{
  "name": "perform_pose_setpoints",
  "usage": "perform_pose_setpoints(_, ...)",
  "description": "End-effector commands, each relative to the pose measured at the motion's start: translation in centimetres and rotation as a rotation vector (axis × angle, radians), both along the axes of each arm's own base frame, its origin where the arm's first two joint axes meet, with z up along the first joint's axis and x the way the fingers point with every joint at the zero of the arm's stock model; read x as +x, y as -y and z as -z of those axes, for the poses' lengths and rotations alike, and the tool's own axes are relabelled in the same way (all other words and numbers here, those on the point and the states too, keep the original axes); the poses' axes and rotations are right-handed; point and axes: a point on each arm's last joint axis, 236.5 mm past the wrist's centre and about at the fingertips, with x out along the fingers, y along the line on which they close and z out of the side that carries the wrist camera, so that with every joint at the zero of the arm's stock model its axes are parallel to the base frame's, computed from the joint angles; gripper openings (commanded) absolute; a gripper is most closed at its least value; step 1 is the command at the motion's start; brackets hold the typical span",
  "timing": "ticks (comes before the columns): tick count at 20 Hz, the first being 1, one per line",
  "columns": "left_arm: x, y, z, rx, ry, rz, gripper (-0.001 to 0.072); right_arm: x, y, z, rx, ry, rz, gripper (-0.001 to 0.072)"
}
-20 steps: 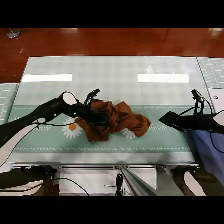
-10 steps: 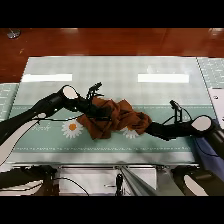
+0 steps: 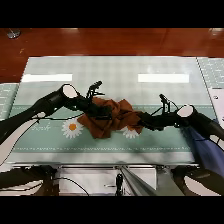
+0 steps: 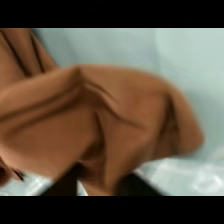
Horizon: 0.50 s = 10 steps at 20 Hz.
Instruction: Fold the shirts.
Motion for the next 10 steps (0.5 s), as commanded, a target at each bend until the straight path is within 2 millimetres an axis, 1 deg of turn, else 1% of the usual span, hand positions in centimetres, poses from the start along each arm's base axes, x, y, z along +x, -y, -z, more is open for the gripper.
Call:
perform_pose_setpoints(1,1.0,0.2,-1.1,-0.017,0.036,0.0,0.002,1.3,-1.2,0.0,0.042,0.019,-0.028,0.0026)
perform_pose_setpoints(2,1.2,0.4,-1.8,-0.026,0.042,0.009,0.002,1.7,-1.4,-0.6,0.043,0.046,-0.059,0.0024)
perform_pose_setpoints(3,1.4,0.6,-2.7,-0.039,0.048,0.025,0.002,2.4,-1.5,-1.7,0.034,0.075,-0.098,0.0024)
perform_pose_setpoints(4,1.8,0.7,-4.2,-0.057,0.065,0.038,0.002,3.5,-1.5,-3.3,0.019,0.121,-0.141,0.0023)
perform_pose_setpoints(5,2.8,0.6,-6.6,-0.084,0.107,0.042,0.002,5.1,-1.3,-5.5,-0.008,0.18,-0.173,0.0023)
perform_pose_setpoints(6,4.5,0.2,-9.7,-0.114,0.176,0.028,0.002,7.3,-0.7,-8.9,-0.046,0.257,-0.183,0.0023)
perform_pose_setpoints(7,6.4,-0.5,-13.2,-0.145,0.263,-0.003,0.002,10.0,0.2,-13.3,-0.075,0.352,-0.173,0.0023)
perform_pose_setpoints(8,8.2,-1.6,-17.2,-0.174,0.359,-0.041,0.002,12.2,1.3,-18.0,-0.096,0.448,-0.155,0.0023)
perform_pose_setpoints(9,10.0,-3.2,-21.8,-0.201,0.468,-0.087,0.002,13.9,2.3,-23.2,-0.109,0.549,-0.136,0.0023)
perform_pose_setpoints(10,11.2,-5.3,-26.5,-0.222,0.582,-0.137,0.002,14.9,3.4,-28.9,-0.123,0.661,-0.126,0.0023)
